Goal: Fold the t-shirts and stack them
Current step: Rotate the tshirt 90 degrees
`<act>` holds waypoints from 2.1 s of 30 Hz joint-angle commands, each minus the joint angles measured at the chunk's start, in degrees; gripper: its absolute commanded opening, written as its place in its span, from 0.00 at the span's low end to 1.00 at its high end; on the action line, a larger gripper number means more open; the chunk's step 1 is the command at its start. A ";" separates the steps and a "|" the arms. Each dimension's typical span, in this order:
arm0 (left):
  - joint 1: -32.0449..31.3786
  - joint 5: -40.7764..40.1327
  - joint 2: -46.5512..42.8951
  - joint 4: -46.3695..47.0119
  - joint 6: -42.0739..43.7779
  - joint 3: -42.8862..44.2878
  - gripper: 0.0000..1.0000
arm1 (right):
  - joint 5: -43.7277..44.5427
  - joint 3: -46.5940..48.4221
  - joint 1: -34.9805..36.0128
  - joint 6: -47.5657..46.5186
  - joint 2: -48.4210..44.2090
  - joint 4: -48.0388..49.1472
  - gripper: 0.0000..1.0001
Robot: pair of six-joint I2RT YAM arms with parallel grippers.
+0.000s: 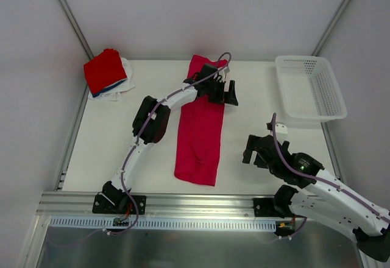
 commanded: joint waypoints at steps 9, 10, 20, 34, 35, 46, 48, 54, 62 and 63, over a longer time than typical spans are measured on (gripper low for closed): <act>2.22 3.10 5.42 6.42 -2.78 12.87 0.99 | 2.37 0.14 0.20 2.60 -1.15 -5.31 0.99; 2.30 3.28 4.01 6.96 -2.43 13.40 0.99 | 2.37 -0.22 0.20 2.77 -1.23 -5.31 0.99; 4.85 3.72 -26.70 7.06 0.12 15.38 0.99 | -1.23 -1.28 0.28 1.72 0.17 1.45 0.99; 2.31 -22.12 -89.59 1.69 -4.61 -78.04 0.99 | -11.33 -3.29 0.37 1.37 3.07 14.37 0.99; 1.87 -22.47 -92.30 1.52 -5.49 -80.52 0.99 | -11.69 -3.99 0.46 2.24 3.42 16.46 0.99; -2.35 -24.58 -97.16 5.29 -10.25 -94.52 0.98 | -16.53 15.11 0.55 -7.06 31.15 27.04 0.77; -2.44 -24.49 -97.43 5.03 -9.37 -94.52 0.98 | -18.36 18.14 0.64 -7.68 34.35 27.73 0.77; -2.44 -25.46 -98.66 5.20 -8.84 -96.45 0.98 | -20.31 20.96 0.64 -6.81 40.77 29.67 0.76; -2.44 -26.52 -97.96 6.52 -8.58 -97.95 0.98 | -19.96 14.03 2.39 -0.14 39.90 31.51 0.76; -2.44 -26.52 -97.70 6.78 -8.58 -97.95 0.98 | -19.00 12.28 3.26 0.66 39.55 31.60 0.76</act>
